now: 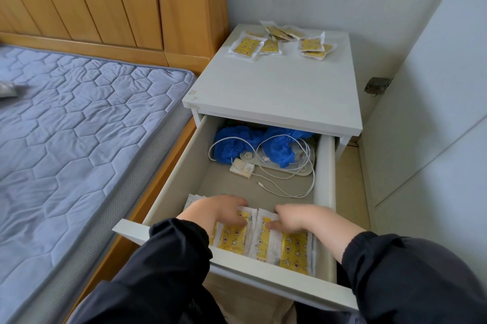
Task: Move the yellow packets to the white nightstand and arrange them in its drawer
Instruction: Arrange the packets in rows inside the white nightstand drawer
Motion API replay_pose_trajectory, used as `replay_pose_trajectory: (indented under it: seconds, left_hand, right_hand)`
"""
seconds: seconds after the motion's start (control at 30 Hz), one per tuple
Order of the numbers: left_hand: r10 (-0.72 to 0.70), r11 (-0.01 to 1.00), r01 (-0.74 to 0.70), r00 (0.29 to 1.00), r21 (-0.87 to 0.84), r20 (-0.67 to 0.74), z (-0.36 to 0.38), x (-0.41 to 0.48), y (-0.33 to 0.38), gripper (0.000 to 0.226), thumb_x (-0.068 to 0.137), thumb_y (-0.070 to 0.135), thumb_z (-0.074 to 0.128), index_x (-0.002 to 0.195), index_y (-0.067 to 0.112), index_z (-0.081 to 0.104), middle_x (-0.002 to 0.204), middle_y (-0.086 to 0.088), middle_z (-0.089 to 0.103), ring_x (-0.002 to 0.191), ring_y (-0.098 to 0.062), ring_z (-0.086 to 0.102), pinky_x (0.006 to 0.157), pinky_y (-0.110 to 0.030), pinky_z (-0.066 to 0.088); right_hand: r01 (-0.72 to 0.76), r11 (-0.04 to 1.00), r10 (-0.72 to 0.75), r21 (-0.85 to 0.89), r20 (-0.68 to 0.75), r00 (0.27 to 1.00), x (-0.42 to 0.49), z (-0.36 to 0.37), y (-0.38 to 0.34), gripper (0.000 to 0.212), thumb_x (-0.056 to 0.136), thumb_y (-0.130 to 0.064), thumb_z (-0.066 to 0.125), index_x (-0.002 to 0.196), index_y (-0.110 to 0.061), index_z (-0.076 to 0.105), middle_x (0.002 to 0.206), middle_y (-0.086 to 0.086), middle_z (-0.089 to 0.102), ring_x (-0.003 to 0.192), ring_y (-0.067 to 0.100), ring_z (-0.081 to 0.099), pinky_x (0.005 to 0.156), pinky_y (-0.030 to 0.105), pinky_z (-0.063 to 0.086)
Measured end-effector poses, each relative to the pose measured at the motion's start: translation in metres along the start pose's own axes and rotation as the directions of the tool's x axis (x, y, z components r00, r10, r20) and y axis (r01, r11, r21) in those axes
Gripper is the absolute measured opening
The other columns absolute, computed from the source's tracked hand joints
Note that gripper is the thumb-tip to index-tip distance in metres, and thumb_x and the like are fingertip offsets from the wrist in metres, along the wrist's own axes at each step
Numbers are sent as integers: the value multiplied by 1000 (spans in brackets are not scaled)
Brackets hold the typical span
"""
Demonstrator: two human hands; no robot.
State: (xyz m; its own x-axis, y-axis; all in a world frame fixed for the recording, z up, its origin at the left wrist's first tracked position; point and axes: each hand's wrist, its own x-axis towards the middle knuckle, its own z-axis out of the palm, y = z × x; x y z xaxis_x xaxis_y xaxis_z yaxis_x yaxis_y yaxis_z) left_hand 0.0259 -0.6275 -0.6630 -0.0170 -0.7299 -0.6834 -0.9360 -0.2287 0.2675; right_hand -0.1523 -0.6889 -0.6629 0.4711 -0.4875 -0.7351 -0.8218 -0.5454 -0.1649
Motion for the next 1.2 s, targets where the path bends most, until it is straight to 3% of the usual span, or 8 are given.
replay_pose_trajectory:
  seconds: [0.2, 0.37, 0.5, 0.67, 0.8, 1.07, 1.2]
  left_hand:
    - [-25, 997, 15, 992, -79, -124, 0, -1, 0, 56, 91, 38, 55, 144, 28, 38, 144, 0, 46, 129, -21, 45, 108, -37, 38]
    - [17, 989, -65, 941, -133, -339, -10, -9, 9, 52, 92, 29, 54, 143, 24, 40, 146, 1, 44, 134, -18, 39, 109, -33, 33]
    - [77, 982, -159, 839, -106, -539, -35, -17, 21, 50, 92, 28, 55, 140, 23, 44, 144, 3, 45, 135, -16, 35, 111, -32, 30]
    - [84, 933, -322, 632, -162, -770, -89, -25, 42, 46, 91, 18, 55, 136, 21, 49, 137, 4, 51, 123, -12, 45, 98, -22, 35]
    - [78, 906, -390, 537, -165, -840, -128, -27, 56, 43, 93, 15, 55, 135, 19, 50, 138, 3, 50, 127, -14, 42, 100, -21, 34]
    - [53, 904, -383, 546, -192, -836, -188, -2, 70, 50, 93, 26, 56, 141, 21, 42, 146, 2, 41, 135, -15, 35, 109, -28, 29]
    - [-2, 922, -300, 629, -244, -777, -221, 25, 66, 66, 94, 33, 54, 150, 22, 21, 157, 0, 20, 143, -20, 19, 114, -37, 24]
  right_hand:
    - [-31, 999, 38, 32, -246, 969, 2, -4, 4, 51, 96, -49, 38, 132, -14, 48, 130, 8, 55, 114, 28, 54, 90, 38, 47]
    - [19, 998, 12, 63, -460, 888, -6, -14, 7, 30, 97, -33, 41, 112, -12, 57, 108, 6, 57, 94, 25, 57, 79, 37, 48]
    - [128, 984, -21, 122, -637, 771, -24, -50, 16, 24, 97, -30, 41, 100, -15, 59, 99, 1, 60, 83, 19, 57, 76, 38, 51]
    - [201, 974, -27, 105, -825, 565, -56, -115, 25, 19, 94, -21, 43, 93, -13, 60, 88, -1, 62, 80, 21, 58, 72, 35, 50]
    - [214, 975, -55, 55, -877, 477, -68, -153, 37, 21, 93, -17, 44, 102, -12, 62, 102, 1, 63, 93, 20, 57, 81, 36, 49]
    - [131, 981, 59, 140, -868, 493, -35, -202, 66, 47, 95, -25, 48, 138, -9, 40, 145, 6, 34, 133, 24, 33, 107, 37, 33]
    - [87, 963, 188, 253, -871, 455, -4, -235, 75, 55, 94, -33, 47, 143, -14, 32, 154, 7, 20, 142, 25, 17, 114, 48, 22]
